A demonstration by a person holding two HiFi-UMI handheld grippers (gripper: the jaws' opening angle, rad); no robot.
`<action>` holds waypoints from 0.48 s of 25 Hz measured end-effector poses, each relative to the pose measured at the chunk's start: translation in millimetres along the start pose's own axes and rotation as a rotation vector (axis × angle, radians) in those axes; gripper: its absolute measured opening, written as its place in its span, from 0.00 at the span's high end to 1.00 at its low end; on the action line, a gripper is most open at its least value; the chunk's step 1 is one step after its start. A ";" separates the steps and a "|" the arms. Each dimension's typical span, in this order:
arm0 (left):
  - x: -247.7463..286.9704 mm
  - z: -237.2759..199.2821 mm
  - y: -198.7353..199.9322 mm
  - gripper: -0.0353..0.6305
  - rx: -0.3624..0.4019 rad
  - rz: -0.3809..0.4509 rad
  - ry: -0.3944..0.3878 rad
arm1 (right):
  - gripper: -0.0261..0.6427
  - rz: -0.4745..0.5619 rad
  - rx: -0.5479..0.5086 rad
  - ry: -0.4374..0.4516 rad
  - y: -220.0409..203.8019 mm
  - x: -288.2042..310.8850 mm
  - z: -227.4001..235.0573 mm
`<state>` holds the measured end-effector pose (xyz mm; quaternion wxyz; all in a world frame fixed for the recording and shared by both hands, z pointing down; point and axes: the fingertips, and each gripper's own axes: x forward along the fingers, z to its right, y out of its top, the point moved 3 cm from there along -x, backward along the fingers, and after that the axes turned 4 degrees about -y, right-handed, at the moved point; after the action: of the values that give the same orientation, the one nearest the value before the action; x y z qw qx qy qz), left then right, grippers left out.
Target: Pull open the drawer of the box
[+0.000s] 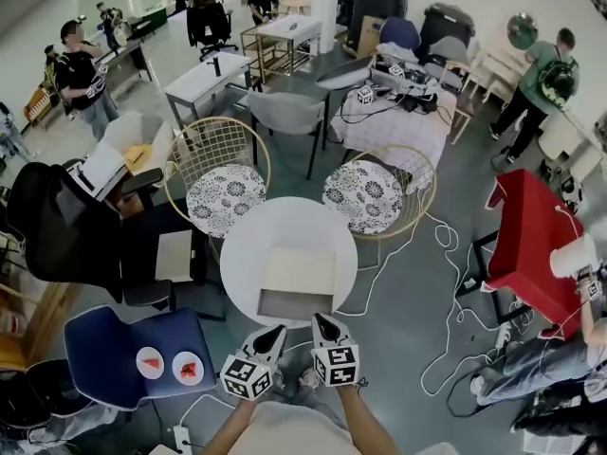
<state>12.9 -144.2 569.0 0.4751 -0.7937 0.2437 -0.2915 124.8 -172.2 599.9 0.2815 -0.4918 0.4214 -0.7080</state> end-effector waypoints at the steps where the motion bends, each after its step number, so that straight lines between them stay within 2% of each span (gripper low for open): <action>1: 5.5 3.5 9.0 0.93 0.018 0.015 -0.003 | 0.94 0.022 -0.010 0.005 10.5 -2.3 3.3; 7: 28.2 24.8 58.0 0.93 0.119 0.098 -0.022 | 0.94 0.160 -0.031 0.012 64.5 -21.6 21.6; 12: 28.9 31.5 90.7 0.93 0.180 0.174 -0.015 | 0.94 0.266 -0.070 0.043 101.2 -29.3 16.9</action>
<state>45.4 -183.1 482.4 0.5699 -0.7257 0.2809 -0.2639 149.4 -202.9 500.7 0.3466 -0.4259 0.5133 -0.6595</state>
